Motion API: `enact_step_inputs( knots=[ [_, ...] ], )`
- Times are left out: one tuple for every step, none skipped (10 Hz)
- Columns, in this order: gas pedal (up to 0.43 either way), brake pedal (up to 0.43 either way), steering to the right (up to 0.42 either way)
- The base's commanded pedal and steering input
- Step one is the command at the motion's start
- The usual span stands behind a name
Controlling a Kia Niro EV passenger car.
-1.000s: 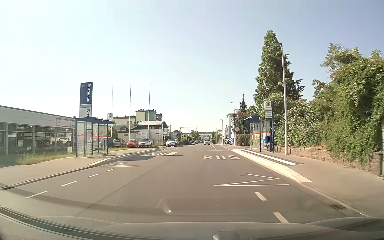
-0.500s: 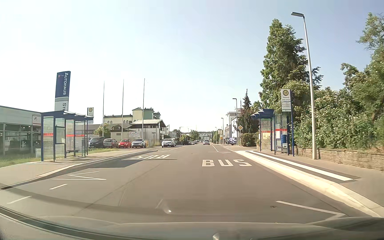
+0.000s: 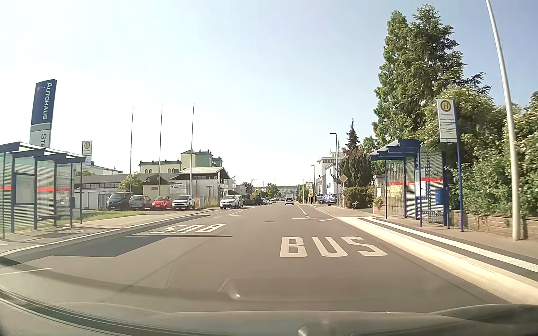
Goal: Follow the waypoints while adhering to traffic rules and regulations
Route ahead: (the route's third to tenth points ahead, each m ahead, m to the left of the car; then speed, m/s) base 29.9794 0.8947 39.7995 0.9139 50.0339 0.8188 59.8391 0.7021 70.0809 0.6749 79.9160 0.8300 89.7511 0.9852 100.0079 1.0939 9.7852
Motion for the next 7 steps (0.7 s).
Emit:
enact_step_inputs(
  knots=[
    [0.118, 0.024, 0.000],
    [0.118, 0.024, 0.001],
    [0.118, 0.024, 0.001],
    [0.118, 0.024, 0.002],
    [0.118, 0.024, 0.002],
    [0.118, 0.024, 0.002],
    [0.118, 0.024, 0.003]
  ],
)
